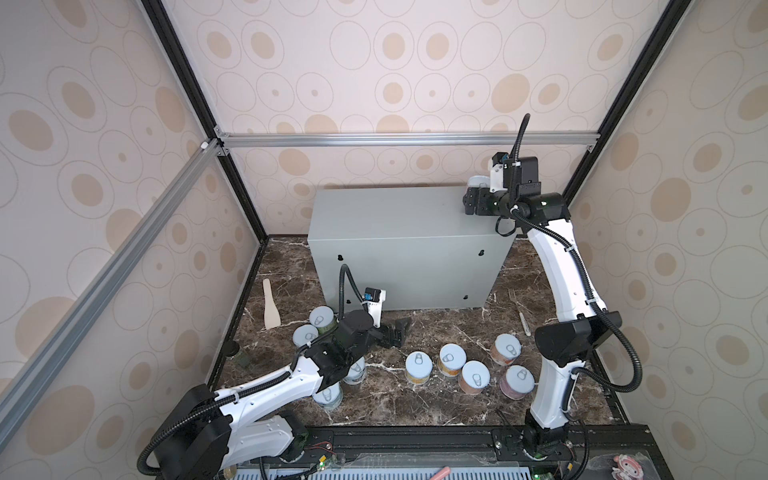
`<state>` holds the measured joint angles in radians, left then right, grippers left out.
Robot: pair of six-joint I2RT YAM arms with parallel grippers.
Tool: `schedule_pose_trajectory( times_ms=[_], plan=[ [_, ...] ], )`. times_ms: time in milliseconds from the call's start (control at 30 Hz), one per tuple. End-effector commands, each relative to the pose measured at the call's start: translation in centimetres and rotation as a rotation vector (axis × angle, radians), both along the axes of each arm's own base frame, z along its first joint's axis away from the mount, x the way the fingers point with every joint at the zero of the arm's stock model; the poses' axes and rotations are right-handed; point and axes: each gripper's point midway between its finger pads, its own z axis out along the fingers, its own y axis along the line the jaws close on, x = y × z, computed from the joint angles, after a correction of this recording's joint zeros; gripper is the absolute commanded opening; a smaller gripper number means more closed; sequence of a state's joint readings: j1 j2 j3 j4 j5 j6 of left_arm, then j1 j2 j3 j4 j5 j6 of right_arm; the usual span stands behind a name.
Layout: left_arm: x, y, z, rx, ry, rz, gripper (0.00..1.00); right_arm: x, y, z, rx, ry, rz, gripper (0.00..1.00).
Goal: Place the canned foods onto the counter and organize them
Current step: 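Lower the pink can onto the cabinet top and open the right gripper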
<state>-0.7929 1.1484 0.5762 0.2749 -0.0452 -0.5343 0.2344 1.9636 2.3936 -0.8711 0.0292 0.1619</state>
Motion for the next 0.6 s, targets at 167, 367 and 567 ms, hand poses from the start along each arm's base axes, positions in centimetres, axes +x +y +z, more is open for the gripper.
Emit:
schedule_pose_trajectory(
  times_ms=[167,367,567],
  plan=[
    [-0.2,-0.5,2.9,-0.004,-0.029,-0.035,0.99,-3.2,-1.1,4.2,0.002,-0.059,-0.003,0.98],
    [-0.8,-0.5,4.6,0.008,-0.052,-0.069,0.99,-6.5,-2.1,6.5,0.0,-0.092,-0.01,0.99],
    [-1.5,-1.4,5.7,0.072,-0.061,-0.136,0.99,-10.5,-3.0,6.4,0.001,-0.081,-0.012,1.0]
  ],
)
